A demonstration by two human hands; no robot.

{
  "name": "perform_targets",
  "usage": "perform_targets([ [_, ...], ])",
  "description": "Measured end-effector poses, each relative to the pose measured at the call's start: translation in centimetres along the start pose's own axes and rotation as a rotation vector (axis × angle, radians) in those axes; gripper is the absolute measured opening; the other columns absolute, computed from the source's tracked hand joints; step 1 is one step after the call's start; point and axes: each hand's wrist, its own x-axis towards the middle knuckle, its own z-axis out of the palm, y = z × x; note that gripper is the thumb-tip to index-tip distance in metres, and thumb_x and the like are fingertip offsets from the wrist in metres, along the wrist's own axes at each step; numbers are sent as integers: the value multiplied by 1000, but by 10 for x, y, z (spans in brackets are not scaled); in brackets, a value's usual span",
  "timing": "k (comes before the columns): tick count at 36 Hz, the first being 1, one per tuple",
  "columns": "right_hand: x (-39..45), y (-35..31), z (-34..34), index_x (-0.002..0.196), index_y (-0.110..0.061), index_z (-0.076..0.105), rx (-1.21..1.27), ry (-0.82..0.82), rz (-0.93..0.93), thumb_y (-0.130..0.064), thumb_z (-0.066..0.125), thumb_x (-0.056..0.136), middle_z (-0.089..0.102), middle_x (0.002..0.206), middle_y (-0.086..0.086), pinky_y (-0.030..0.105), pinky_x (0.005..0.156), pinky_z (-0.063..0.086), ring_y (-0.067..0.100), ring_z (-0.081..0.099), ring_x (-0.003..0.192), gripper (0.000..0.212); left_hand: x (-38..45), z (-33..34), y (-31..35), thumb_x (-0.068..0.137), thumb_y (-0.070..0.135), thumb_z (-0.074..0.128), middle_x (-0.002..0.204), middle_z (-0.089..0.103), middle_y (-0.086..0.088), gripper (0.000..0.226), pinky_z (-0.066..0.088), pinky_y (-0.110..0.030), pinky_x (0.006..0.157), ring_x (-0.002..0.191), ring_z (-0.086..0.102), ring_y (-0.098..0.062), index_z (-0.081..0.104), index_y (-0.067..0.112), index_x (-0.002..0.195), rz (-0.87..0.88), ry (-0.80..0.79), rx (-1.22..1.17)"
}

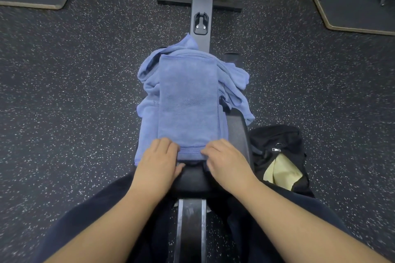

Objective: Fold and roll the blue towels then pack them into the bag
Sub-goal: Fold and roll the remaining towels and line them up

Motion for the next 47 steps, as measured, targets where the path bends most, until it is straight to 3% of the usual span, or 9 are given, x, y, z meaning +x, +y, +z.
perform_targets([
  [2, -1, -4, -1, 79, -8, 67, -1, -14, 22, -18, 42, 79, 61, 81, 2, 30, 61, 54, 24, 56, 75, 27, 1, 1, 1, 61, 22, 78, 81, 55, -5, 28, 42, -34, 60, 77, 41, -23, 61, 12, 80, 2, 35, 43],
  [4, -1, -7, -3, 81, -8, 66, -22, -33, 42, -23, 49, 80, 60, 82, 2, 31, 64, 54, 24, 56, 77, 22, 3, 1, 0, 72, 24, 55, 78, 54, -6, 15, 43, -36, 56, 74, 43, -24, 61, 11, 79, 27, 83, 71],
  [6, -1, -7, -1, 82, -9, 63, -92, -45, 26, -20, 68, 72, 59, 83, 3, 31, 66, 53, 24, 57, 77, 15, 3, 1, 0, 74, 24, 40, 77, 54, -7, 25, 40, -36, 57, 71, 47, -26, 61, 11, 79, 57, 89, 106],
  [9, -1, -7, 4, 83, -10, 62, -164, -56, 23, -11, 84, 57, 58, 84, 4, 30, 66, 50, 24, 57, 74, 34, 3, 1, 1, 73, 20, 38, 77, 54, -8, 27, 35, -36, 60, 69, 50, -29, 62, 10, 81, 85, 76, 180],
  [18, 3, 2, 6, 86, -7, 64, -179, 56, -6, 4, 81, 59, 61, 82, 6, 29, 71, 38, 28, 56, 70, 33, 9, 2, -4, 78, 20, 41, 81, 58, -4, 27, 27, -36, 69, 80, 42, -25, 65, 14, 86, 72, 158, 207],
  [25, 10, 5, 1, 89, -13, 64, -211, -4, 54, 5, 82, 47, 61, 77, -2, 31, 66, 25, 26, 58, 73, 49, 15, 4, -17, 88, 27, 37, 83, 59, 0, 30, 22, -36, 72, 87, 41, -21, 66, 19, 87, -5, 122, 55],
  [33, 19, 6, 6, 90, -12, 61, -186, 66, 90, -5, 60, 73, 61, 75, -1, 30, 72, 24, 26, 56, 72, 19, 22, 5, -20, 88, 30, 37, 80, 60, 2, 32, 19, -34, 71, 88, 38, -19, 67, 19, 83, -39, 123, 28],
  [40, 25, 3, 4, 94, -7, 57, -44, -86, 190, 7, 55, 84, 57, 85, 9, 33, 77, 27, 26, 44, 82, 17, 28, 1, -20, 92, 37, 28, 83, 62, 6, 23, 9, -29, 71, 88, 34, -17, 50, 31, 96, -125, 30, -113],
  [47, 28, 2, 7, 89, -6, 61, -77, 13, 197, 13, 66, 72, 58, 87, 12, 43, 69, 48, 30, 52, 82, 25, 32, 4, -23, 92, 40, 32, 71, 55, 8, 22, 17, -33, 71, 83, 38, -21, 51, 30, 89, -124, 62, -55],
])
